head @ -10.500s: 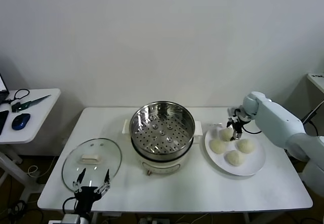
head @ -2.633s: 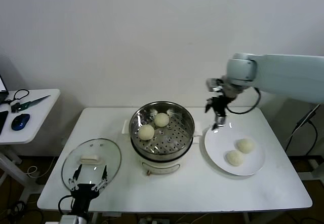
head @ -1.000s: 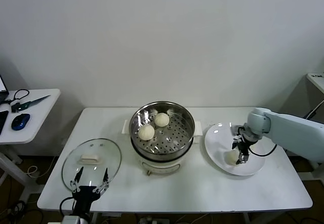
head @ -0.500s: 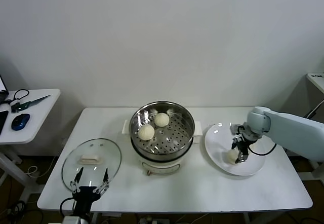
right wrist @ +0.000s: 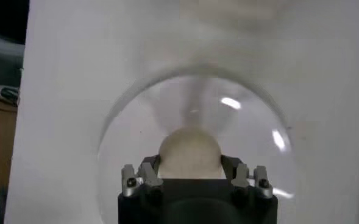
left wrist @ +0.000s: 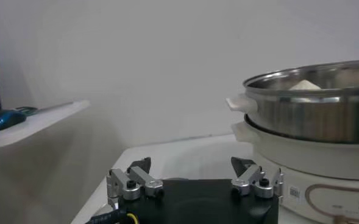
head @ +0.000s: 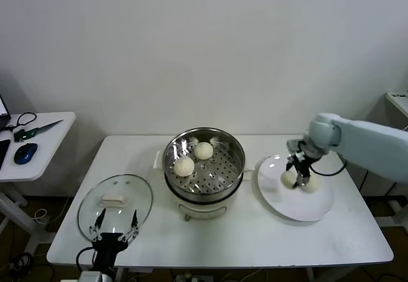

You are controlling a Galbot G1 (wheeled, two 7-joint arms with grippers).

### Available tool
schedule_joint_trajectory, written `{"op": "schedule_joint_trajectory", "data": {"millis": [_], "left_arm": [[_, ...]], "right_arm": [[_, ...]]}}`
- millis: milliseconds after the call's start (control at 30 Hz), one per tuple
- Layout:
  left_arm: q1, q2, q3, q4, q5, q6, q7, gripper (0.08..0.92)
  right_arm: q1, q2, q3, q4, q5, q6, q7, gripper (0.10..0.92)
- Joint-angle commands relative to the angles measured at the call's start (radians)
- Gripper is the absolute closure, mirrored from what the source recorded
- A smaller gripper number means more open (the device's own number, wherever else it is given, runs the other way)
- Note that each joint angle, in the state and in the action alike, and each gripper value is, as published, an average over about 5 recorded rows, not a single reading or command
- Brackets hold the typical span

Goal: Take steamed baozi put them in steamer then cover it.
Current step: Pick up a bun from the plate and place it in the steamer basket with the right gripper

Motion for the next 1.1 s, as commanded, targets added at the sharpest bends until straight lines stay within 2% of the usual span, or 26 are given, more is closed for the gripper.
{"op": "schedule_joint_trajectory", "data": {"millis": [33,233,433,600,767,1100], "left_arm": [[0.001,0.001,0.001,-0.005,0.000,0.001,0.000,0.177],[0.003,0.007,0.000,-0.013,-0.002,0.001,-0.001,0.177],[0.005,0.010,-0.001,-0.018,-0.004,0.000,0.000,0.177],[0.018,0.023,-0.015,-0.028,-0.010,-0.003,-0.001,0.177],[0.018,0.030,-0.035,-0.037,-0.012,0.000,-0.002,0.177],[0.015,0.029,-0.044,-0.031,-0.014,0.002,-0.002,0.177]], "right_arm": [[0.443,0.139,-0.136,0.086,0.082,0.129,-0.056,0.347],[0.567,0.284,-0.047,0.316,0.018,0.205,-0.024,0.347],[0.432,0.428,0.012,0.464,-0.147,0.199,0.089,0.347],[0.281,0.460,-0.008,0.461,-0.292,0.233,0.166,0.347],[0.154,0.476,-0.045,0.394,-0.413,0.287,0.210,0.347],[0.084,0.483,-0.064,0.352,-0.444,0.315,0.171,0.347]]}}
